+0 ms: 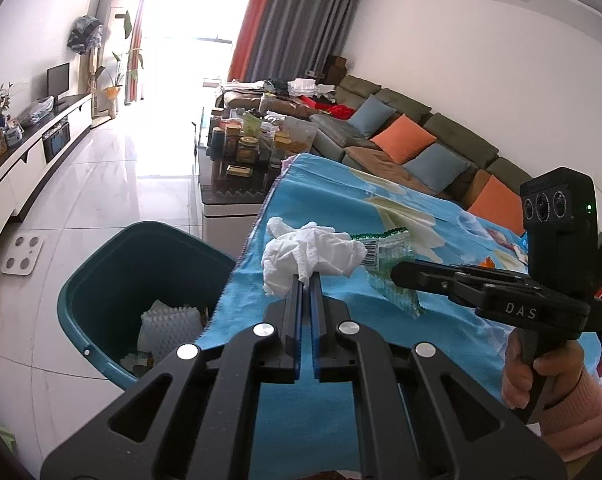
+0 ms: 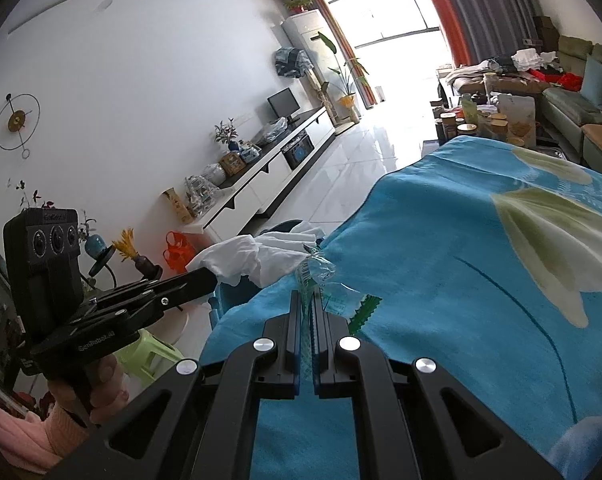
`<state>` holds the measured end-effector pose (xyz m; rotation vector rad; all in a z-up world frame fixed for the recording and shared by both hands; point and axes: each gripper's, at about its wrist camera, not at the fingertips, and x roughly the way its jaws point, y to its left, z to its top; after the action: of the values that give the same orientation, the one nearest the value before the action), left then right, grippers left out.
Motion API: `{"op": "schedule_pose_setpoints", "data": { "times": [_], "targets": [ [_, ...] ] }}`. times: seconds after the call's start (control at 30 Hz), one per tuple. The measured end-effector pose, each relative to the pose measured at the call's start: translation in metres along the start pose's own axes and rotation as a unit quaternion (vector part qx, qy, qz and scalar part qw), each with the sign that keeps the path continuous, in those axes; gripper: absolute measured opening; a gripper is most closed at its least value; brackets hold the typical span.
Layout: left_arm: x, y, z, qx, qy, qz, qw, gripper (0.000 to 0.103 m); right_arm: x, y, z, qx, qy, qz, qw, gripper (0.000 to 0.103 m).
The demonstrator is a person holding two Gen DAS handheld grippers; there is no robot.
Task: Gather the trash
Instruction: 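Carry the tissue with the left gripper to the bin while the right gripper carries the plastic wrapper, then open the left gripper over the bin while the right gripper opens to drop the wrapper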
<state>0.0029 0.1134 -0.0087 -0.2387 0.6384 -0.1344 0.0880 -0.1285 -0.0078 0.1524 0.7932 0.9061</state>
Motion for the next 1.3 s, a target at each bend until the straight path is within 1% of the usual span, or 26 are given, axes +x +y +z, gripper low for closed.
{"op": "schedule_pose_setpoints", "data": {
  "times": [0.17, 0.33, 0.57, 0.8, 1.0, 1.17, 1.3],
  "targets": [
    [-0.003, 0.007, 0.0, -0.007, -0.005, 0.011, 0.9999, 0.004, 0.01, 0.005, 0.007, -0.002, 0.006, 0.012, 1.0, 0.003],
    [-0.005, 0.019, 0.001, -0.019, -0.01, 0.03, 0.9993, 0.004, 0.021, 0.01, 0.013, -0.006, 0.014, 0.023, 1.0, 0.003],
    [-0.009, 0.042, 0.0, -0.034, -0.017, 0.063, 0.9973, 0.004, 0.044, 0.02, 0.025, -0.007, 0.027, 0.043, 0.999, 0.003],
    [-0.006, 0.069, -0.001, -0.057, -0.016, 0.095, 0.9937, 0.004, 0.072, 0.029, 0.034, -0.001, 0.046, 0.056, 0.997, 0.003],
    [0.003, 0.092, -0.007, -0.075, -0.002, 0.113, 0.9907, 0.004, 0.097, 0.038, 0.037, 0.001, 0.061, 0.056, 0.997, 0.003],
    [0.017, 0.107, -0.013, -0.088, 0.011, 0.128, 0.9878, 0.004, 0.121, 0.04, 0.043, 0.008, 0.073, 0.052, 0.996, 0.003],
    [0.028, 0.121, -0.017, -0.1, 0.025, 0.132, 0.9858, 0.004, 0.139, 0.045, 0.046, 0.007, 0.09, 0.044, 0.995, 0.004]
  ]
}}
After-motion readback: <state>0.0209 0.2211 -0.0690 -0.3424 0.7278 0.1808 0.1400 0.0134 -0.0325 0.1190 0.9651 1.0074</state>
